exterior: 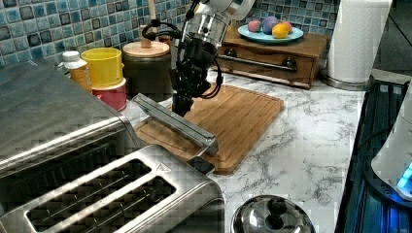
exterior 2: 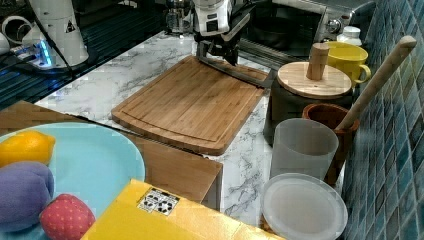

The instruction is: Close the oven.

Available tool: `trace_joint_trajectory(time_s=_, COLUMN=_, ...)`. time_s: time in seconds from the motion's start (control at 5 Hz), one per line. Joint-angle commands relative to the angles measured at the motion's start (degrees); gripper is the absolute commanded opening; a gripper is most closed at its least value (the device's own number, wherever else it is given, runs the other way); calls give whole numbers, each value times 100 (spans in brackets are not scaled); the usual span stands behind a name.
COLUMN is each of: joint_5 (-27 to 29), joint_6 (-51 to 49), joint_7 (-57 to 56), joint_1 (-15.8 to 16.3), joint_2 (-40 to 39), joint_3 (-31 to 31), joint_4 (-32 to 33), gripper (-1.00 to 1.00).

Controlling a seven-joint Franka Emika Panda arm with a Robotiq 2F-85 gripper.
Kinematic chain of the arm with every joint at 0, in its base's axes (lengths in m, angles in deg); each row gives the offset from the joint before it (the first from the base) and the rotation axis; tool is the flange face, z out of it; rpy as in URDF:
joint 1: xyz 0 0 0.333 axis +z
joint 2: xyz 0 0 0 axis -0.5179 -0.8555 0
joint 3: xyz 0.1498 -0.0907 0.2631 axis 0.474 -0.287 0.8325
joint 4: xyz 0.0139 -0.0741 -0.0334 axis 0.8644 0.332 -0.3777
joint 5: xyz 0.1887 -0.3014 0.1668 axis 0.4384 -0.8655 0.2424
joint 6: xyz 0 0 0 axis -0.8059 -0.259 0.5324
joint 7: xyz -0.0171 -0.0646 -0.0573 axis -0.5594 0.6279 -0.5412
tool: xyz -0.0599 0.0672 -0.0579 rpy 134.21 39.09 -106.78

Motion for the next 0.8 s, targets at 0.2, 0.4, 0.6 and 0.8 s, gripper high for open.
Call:
trace_joint_trajectory(time_s=0.2, joint_5=686, joint_6=-1102, joint_7=299, joint_1=244, joint_2=588, joint_3=561, joint_4=-848, gripper=-100)
trace_joint_trajectory(time_s=0.4, joint_5=714, joint_6=-1393, joint_7=321, joint_1=264, joint_2=768, joint_3=631, joint_4=-1206, gripper=-100)
trace_joint_trajectory(time_s=0.6, joint_5=707, joint_6=-1400, joint_7=334, joint_1=244, joint_2=949, joint_3=840, joint_4=-1368, gripper=-100)
trace_joint_trajectory(time_s=0.8, joint_5=529, joint_6=-1383, joint_7=457, joint_1=358, joint_2=1007, joint_3=908, joint_4=-1584, gripper=-100)
